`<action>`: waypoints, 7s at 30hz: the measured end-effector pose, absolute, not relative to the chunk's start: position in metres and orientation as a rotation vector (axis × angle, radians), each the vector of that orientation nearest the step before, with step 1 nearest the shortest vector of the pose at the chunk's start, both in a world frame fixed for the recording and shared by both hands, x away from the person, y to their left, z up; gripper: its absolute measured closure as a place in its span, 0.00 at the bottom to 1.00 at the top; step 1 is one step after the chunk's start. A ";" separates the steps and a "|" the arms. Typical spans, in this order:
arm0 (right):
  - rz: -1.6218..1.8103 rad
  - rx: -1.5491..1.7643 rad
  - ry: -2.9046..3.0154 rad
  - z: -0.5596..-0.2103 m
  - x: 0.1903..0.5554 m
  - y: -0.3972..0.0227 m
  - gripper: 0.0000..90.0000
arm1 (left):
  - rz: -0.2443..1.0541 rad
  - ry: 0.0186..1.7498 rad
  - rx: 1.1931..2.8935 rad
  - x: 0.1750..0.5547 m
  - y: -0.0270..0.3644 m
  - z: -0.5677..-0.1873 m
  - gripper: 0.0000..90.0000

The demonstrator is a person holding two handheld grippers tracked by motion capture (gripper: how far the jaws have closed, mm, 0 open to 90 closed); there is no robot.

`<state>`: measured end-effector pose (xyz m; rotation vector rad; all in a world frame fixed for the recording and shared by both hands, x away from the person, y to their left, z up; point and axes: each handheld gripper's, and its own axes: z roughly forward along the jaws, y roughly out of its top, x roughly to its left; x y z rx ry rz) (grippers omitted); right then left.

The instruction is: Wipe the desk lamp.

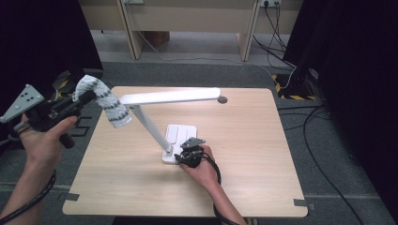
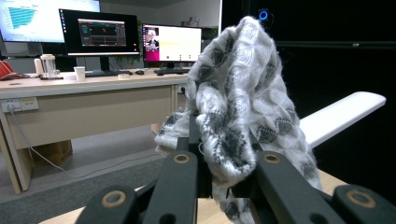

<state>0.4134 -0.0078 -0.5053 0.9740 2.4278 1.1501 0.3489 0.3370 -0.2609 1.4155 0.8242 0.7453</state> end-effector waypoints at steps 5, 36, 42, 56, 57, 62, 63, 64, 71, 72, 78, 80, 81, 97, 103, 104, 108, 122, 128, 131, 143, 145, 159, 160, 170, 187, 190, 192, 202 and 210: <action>1.153 0.977 2.425 -0.506 0.413 -0.008 0.61 | 0.738 0.839 1.429 0.363 0.323 -0.259 0.92; 1.183 0.972 2.391 -0.509 0.411 -0.009 0.62 | 0.697 0.864 1.542 0.398 0.254 -0.262 0.92; 1.182 0.968 2.394 -0.509 0.411 -0.010 0.62 | 0.687 0.850 1.553 0.400 0.240 -0.259 0.92; 1.183 0.965 2.393 -0.509 0.411 -0.010 0.63 | 0.656 0.830 1.555 0.406 0.217 -0.256 0.91; 1.183 0.963 2.394 -0.509 0.411 -0.010 0.63 | 0.655 0.829 1.556 0.406 0.215 -0.256 0.91; 1.189 0.959 2.393 -0.509 0.411 -0.011 0.63 | 0.652 0.817 1.563 0.407 0.209 -0.255 0.91; 1.189 0.958 2.394 -0.509 0.411 -0.011 0.63 | 0.650 0.815 1.564 0.407 0.208 -0.254 0.91; 1.189 0.960 2.393 -0.509 0.411 -0.011 0.64 | 0.652 0.812 1.569 0.408 0.206 -0.254 0.91; 1.185 0.957 2.396 -0.509 0.411 -0.011 0.65 | 0.646 0.805 1.577 0.409 0.197 -0.252 0.91; 1.189 0.960 2.396 -0.509 0.411 -0.011 0.65 | 0.645 0.802 1.580 0.410 0.195 -0.252 0.91; 1.189 0.957 2.396 -0.509 0.411 -0.011 0.65 | 0.637 0.785 1.590 0.411 0.184 -0.249 0.92; 1.190 0.955 2.394 -0.510 0.411 -0.012 0.65 | 0.634 0.781 1.594 0.411 0.180 -0.248 0.92; 1.192 0.955 2.392 -0.510 0.410 -0.012 0.65 | 0.632 0.779 1.594 0.412 0.178 -0.248 0.92; 1.191 0.956 2.395 -0.510 0.410 -0.012 0.65 | 0.592 0.726 1.634 0.417 0.136 -0.238 0.91; 1.194 0.959 2.394 -0.510 0.410 -0.012 0.65 | 0.581 0.709 1.643 0.418 0.122 -0.235 0.92; 1.195 0.958 2.393 -0.510 0.410 -0.012 0.65 | 0.580 0.707 1.642 0.418 0.119 -0.234 0.92; 1.197 0.957 2.394 -0.510 0.410 -0.012 0.65 | 0.576 0.696 1.647 0.418 0.111 -0.233 0.92; 1.202 0.947 2.391 -0.511 0.410 -0.013 0.65 | 0.562 0.658 1.655 0.418 0.090 -0.229 0.92; 1.206 0.947 2.388 -0.511 0.410 -0.013 0.65 | 0.560 0.646 1.654 0.419 0.085 -0.228 0.91; 1.206 0.946 2.388 -0.511 0.410 -0.013 0.65 | 0.555 0.636 1.650 0.418 0.082 -0.227 0.91; 1.213 0.940 2.385 -0.512 0.410 -0.014 0.65 | 0.556 0.519 1.587 0.386 0.086 -0.211 0.91; 1.215 0.940 2.385 -0.512 0.410 -0.014 0.65 | 0.546 0.509 1.583 0.380 0.089 -0.214 0.91; 1.217 0.947 2.386 -0.512 0.410 -0.014 0.65 | 0.494 0.544 1.666 0.351 0.116 -0.267 0.91; 1.218 0.948 2.383 -0.512 0.410 -0.014 0.65 | 0.492 0.550 1.670 0.351 0.116 -0.270 0.92; 1.162 0.956 2.424 -0.509 0.408 -0.016 0.65 | 0.473 0.634 1.707 0.363 0.106 -0.297 0.92; 1.234 0.943 2.375 -0.514 0.409 -0.015 0.65 | 0.527 0.748 1.683 0.382 0.088 -0.307 0.92; 1.177 0.953 2.414 -0.511 0.408 -0.016 0.65 | 0.534 0.763 1.676 0.385 0.087 -0.308 0.91; 1.181 0.950 2.414 -0.511 0.408 -0.017 0.65 | 0.539 0.769 1.665 0.386 0.086 -0.308 0.92; 1.240 0.934 2.363 -0.514 0.409 -0.015 0.65 | 0.562 0.784 1.623 0.388 0.081 -0.308 0.92; 1.242 0.931 2.365 -0.514 0.409 -0.015 0.65 | 0.571 0.778 1.609 0.389 0.077 -0.302 0.92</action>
